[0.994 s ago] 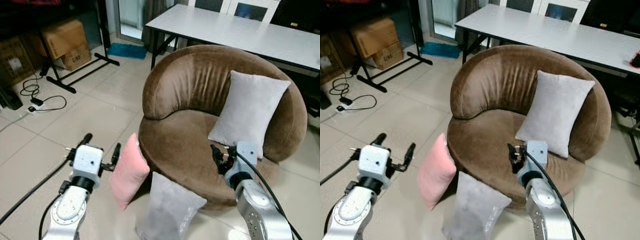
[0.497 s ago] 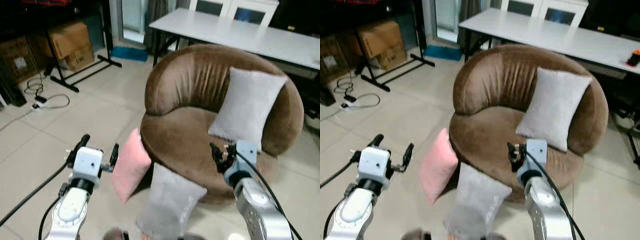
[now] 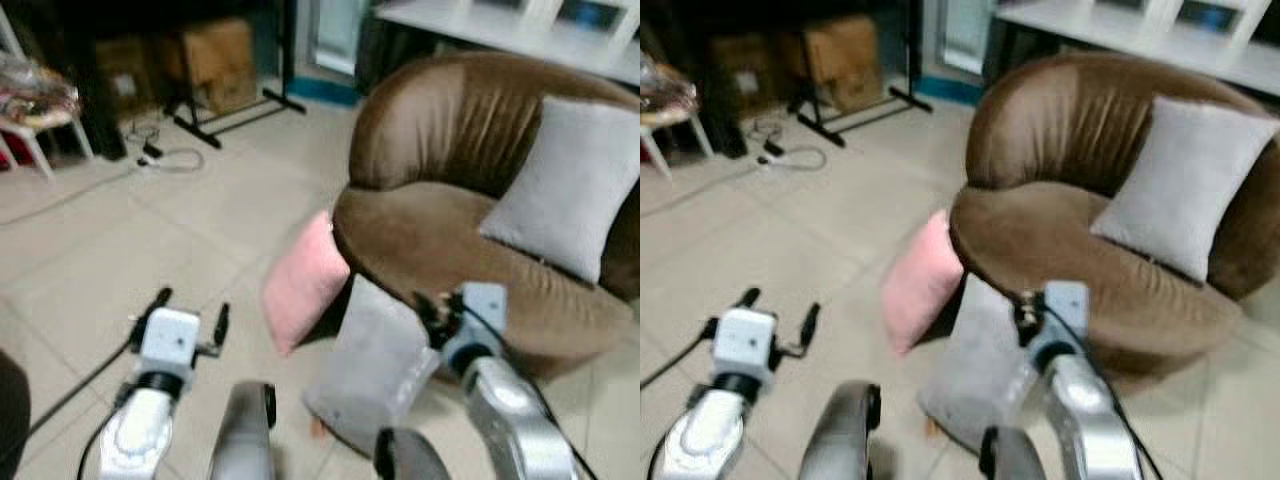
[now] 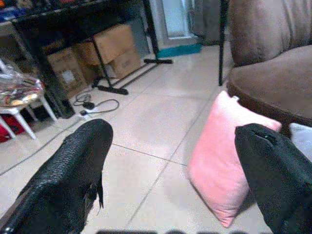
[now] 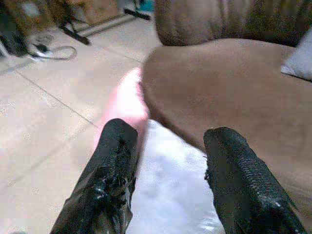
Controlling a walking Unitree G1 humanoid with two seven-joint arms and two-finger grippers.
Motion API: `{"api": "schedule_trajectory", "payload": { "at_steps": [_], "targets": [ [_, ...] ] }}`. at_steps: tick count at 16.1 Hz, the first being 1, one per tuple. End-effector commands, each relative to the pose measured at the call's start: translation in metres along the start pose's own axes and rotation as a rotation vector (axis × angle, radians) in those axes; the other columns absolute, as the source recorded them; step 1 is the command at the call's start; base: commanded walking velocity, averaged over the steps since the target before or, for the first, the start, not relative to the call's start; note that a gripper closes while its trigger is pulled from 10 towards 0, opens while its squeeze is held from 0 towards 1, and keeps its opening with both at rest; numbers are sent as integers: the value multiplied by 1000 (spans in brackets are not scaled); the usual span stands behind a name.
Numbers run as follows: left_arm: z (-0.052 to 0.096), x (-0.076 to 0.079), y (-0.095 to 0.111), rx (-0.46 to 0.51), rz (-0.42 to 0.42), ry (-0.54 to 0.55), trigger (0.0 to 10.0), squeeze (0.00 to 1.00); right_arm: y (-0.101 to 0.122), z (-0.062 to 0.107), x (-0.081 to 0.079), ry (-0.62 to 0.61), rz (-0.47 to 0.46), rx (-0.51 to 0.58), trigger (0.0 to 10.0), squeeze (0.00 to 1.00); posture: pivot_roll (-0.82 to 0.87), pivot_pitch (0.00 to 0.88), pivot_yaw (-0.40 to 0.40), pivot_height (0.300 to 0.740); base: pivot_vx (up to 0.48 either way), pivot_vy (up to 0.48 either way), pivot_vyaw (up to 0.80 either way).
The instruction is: Move the pillow to the sofa from floor
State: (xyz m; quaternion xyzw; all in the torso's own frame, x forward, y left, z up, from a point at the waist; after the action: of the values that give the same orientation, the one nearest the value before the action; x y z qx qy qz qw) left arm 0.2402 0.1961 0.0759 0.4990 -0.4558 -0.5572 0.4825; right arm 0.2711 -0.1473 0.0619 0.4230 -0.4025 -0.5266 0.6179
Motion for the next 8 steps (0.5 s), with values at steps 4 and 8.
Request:
{"api": "schedule_trajectory", "payload": {
  "at_steps": [4,8],
  "targets": [
    [-6,6,16,64,18,-37,10000,82,5,1,10,-31,15,21,10000,0,-24,0,-74,601,147,0,0],
    [-6,4,15,61,20,-34,10000,82,6,-1,9,-21,20,23,10000,0,-21,0,-76,601,337,0,0]
  ]
}}
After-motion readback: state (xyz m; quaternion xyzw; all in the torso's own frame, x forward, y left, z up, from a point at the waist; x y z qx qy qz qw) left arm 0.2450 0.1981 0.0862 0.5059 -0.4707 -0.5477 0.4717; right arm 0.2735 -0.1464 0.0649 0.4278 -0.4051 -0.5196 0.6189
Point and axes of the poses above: a point about 5 cm out from each wrist's last joint towards the gripper, its own z axis pointing back from the gripper into the wrist, its own y axis along the axis of the wrist's last joint, x = y × z, the point moved 3 cm from there along -z, pointing out of the wrist towards the gripper, and after that the axes turned 11 degrees about z, right-handed, at the moved point
